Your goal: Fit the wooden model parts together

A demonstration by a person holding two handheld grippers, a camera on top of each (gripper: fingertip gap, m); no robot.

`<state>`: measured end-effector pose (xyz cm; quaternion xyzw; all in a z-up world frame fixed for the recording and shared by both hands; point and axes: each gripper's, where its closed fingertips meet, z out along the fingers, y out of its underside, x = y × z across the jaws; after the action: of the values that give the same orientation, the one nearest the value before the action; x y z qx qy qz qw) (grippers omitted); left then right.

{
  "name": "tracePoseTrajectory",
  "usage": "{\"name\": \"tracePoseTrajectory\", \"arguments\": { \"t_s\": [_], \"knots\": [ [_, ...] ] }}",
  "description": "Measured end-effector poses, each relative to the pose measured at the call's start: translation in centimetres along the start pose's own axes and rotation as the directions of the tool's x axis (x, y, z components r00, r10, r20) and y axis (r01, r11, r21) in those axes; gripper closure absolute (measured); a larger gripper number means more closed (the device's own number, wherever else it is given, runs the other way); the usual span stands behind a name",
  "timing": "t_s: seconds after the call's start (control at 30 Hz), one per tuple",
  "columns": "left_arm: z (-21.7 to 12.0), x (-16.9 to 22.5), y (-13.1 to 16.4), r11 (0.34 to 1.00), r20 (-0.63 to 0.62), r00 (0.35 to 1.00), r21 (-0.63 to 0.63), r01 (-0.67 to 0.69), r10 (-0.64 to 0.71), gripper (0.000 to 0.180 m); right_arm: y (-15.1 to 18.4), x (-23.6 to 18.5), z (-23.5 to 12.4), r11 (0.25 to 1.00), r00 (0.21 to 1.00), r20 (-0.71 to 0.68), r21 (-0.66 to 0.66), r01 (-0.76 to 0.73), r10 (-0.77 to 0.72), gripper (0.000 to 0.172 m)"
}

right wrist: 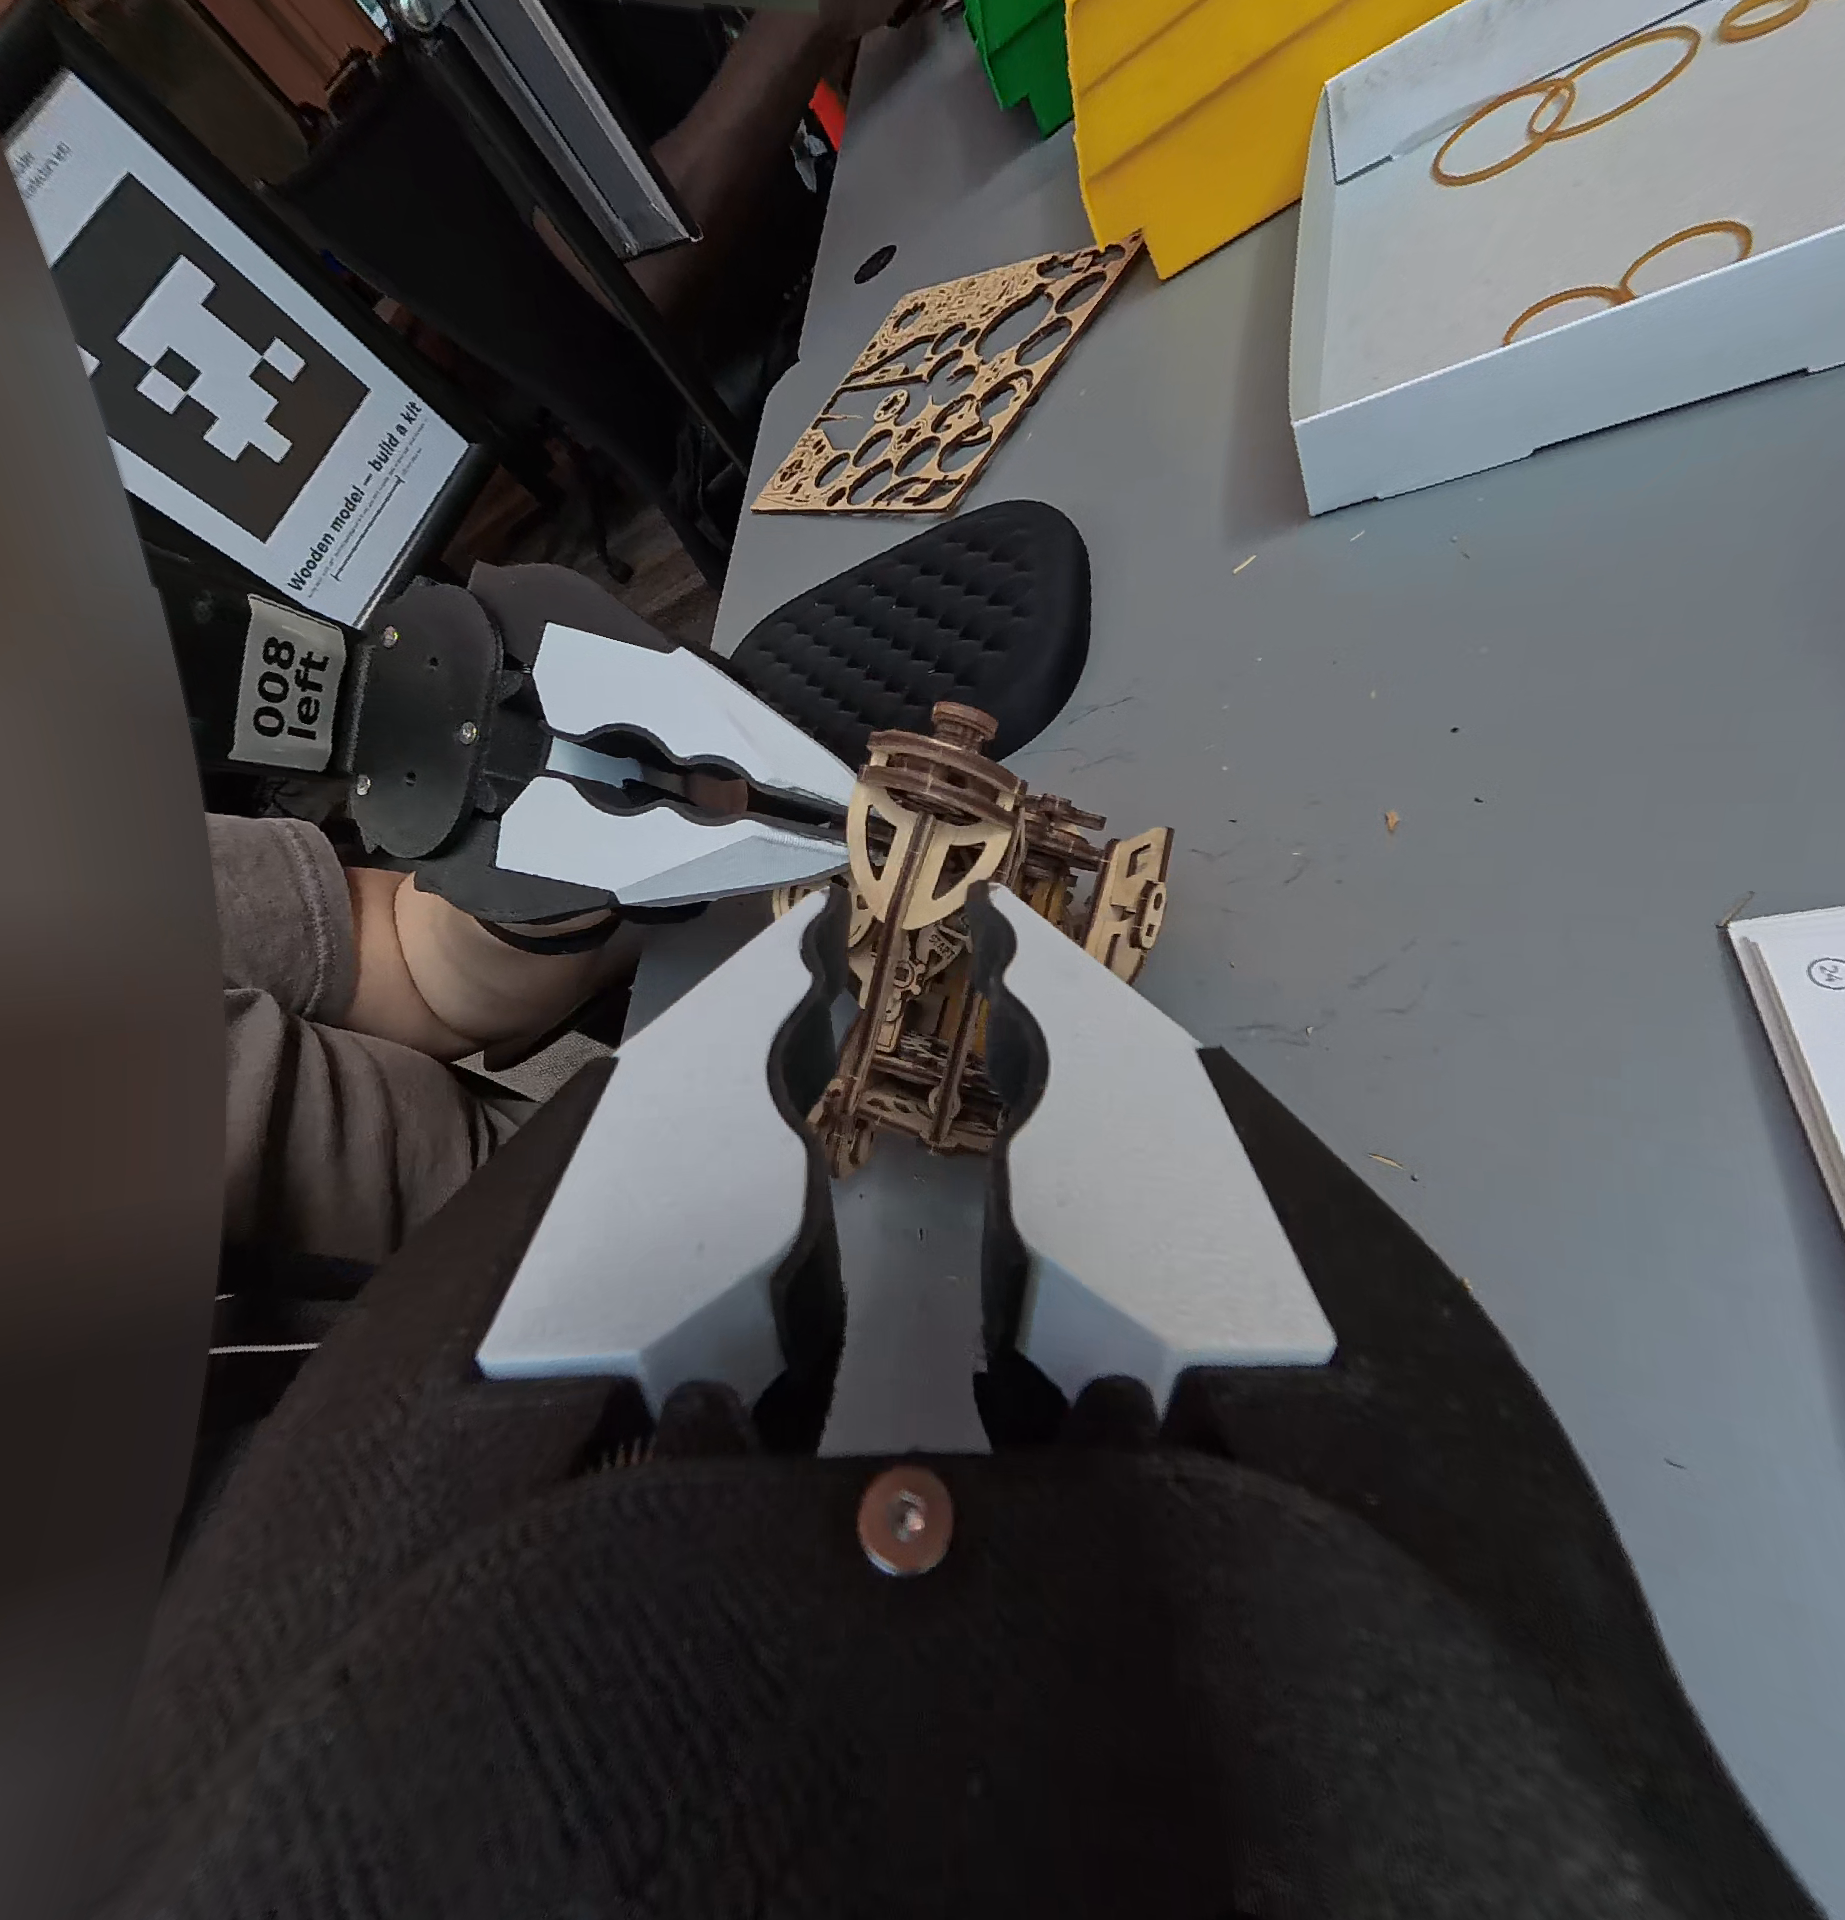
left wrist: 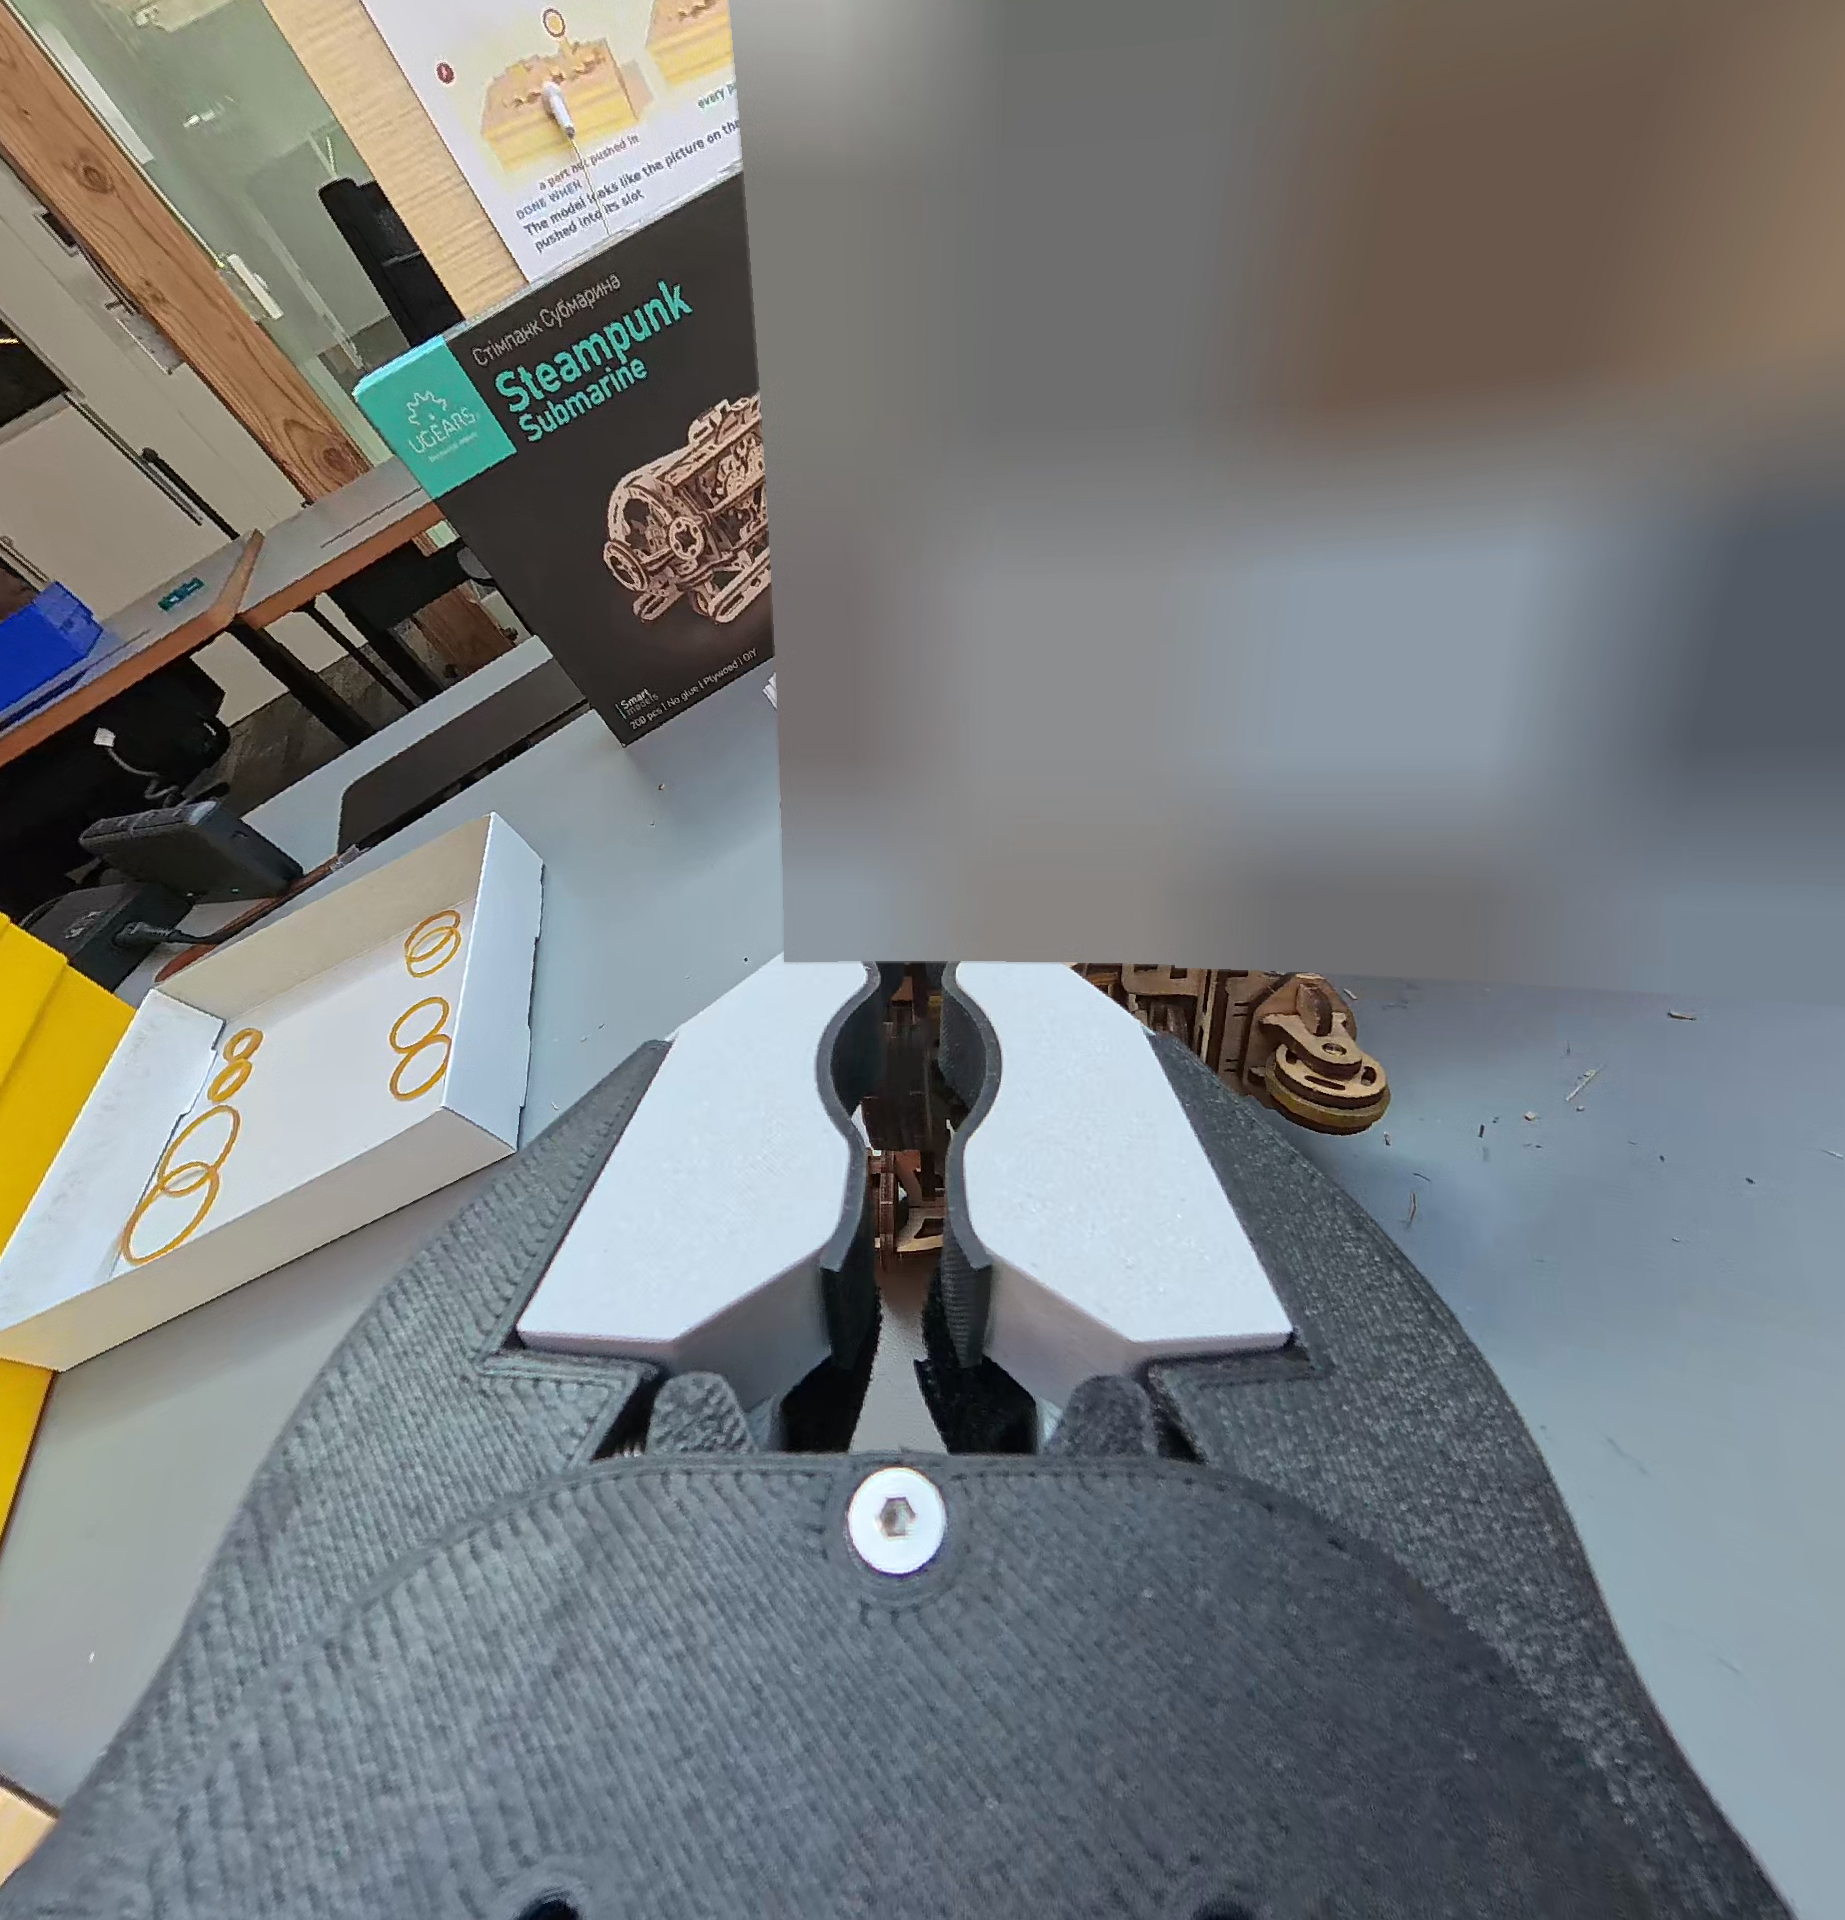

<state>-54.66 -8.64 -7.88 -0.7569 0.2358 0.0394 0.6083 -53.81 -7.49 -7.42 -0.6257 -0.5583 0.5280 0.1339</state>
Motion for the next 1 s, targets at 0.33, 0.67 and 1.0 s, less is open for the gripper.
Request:
{"name": "tracePoseTrajectory", "arguments": {
  "t_s": [0.33,0.67,1.0],
  "knots": [
    [0.0,0.0,0.0,1.000,0.002,1.000,-0.005,-0.002,0.002,0.180,1.0,-0.2,0.8,0.999,1.000,0.000,-0.044,-0.030,0.030,0.152],
    [0.0,-0.1,0.1,1.000,-0.001,1.000,-0.018,-0.013,0.013,0.180,0.8,-0.1,0.9,0.999,0.998,0.042,0.007,-0.038,0.038,0.160],
    [0.0,-0.2,0.2,0.999,0.000,1.000,-0.041,-0.026,0.026,0.180,0.6,-0.2,0.8,0.999,0.998,0.053,0.039,-0.022,0.020,0.162]
  ]
}}
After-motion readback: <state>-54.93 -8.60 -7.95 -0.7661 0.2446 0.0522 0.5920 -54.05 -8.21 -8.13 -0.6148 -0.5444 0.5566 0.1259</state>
